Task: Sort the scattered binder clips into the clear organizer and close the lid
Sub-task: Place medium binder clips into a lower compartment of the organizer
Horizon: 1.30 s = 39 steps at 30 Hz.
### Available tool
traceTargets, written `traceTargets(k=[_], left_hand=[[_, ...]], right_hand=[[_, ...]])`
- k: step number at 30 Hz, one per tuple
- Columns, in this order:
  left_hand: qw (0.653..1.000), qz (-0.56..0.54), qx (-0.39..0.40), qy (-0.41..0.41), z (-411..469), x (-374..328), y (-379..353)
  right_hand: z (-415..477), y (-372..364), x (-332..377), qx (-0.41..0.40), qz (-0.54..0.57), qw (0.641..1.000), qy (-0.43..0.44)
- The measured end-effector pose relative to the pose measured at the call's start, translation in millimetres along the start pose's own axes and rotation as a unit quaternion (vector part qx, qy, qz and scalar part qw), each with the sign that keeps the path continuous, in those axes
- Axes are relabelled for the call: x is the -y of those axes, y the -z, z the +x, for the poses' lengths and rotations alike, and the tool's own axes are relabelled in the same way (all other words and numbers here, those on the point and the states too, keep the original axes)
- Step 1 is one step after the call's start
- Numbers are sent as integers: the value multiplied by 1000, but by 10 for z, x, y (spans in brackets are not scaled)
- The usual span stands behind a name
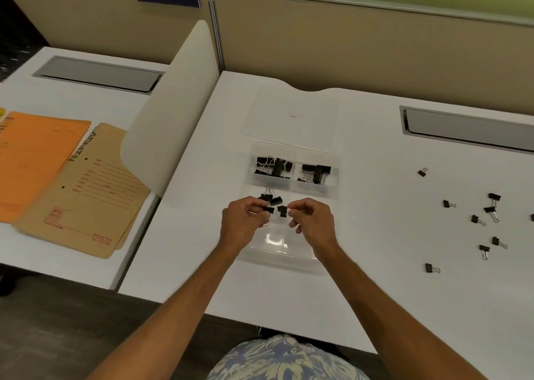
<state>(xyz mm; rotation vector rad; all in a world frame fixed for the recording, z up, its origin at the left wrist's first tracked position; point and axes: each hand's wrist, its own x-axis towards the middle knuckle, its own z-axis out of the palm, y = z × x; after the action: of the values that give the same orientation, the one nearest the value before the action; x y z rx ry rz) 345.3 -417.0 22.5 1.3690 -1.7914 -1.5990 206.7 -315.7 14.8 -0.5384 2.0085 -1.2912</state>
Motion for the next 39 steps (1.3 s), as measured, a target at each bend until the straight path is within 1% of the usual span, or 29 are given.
traceTargets(k=[4, 7, 9, 13, 15, 17, 21, 25, 29, 31, 36, 39], left_hand=[[1000, -13, 21, 2, 127, -82, -148], [999, -10, 42, -4, 216, -180, -294], [998, 15, 60, -20, 275, -223, -405], [986, 129, 75, -69, 408, -220, -596], [980, 162, 83, -84, 434, -221, -654], [975, 184, 78, -91, 455, -224, -695], [962, 249, 58, -98, 495, -261, -762], [955, 275, 52, -102, 525, -289, -821], [956, 260, 53, -122, 535, -271, -814], [959, 245, 52, -131, 526, -251, -791], [965, 202, 41, -162, 411, -239, -828], [962, 182, 40, -201, 299, -285, -971]], right_hand=[[81, 136, -30, -63, -1, 998, -9], [156, 273, -60, -114, -37, 993, -9], [196, 345, -73, -126, -75, 989, -10], [256, 396, -66, -110, -198, 974, 6], [287, 398, -47, -90, -246, 965, 14], [326, 388, -44, -76, -283, 956, 14], [379, 362, -32, -79, -331, 940, 6], [431, 351, -47, -55, -356, 933, 20], [428, 378, -71, -19, -416, 907, 59], [409, 417, -84, -25, -409, 909, 82], [269, 585, -104, -75, -331, 934, 112], [156, 760, -155, -107, -295, 942, 121]])
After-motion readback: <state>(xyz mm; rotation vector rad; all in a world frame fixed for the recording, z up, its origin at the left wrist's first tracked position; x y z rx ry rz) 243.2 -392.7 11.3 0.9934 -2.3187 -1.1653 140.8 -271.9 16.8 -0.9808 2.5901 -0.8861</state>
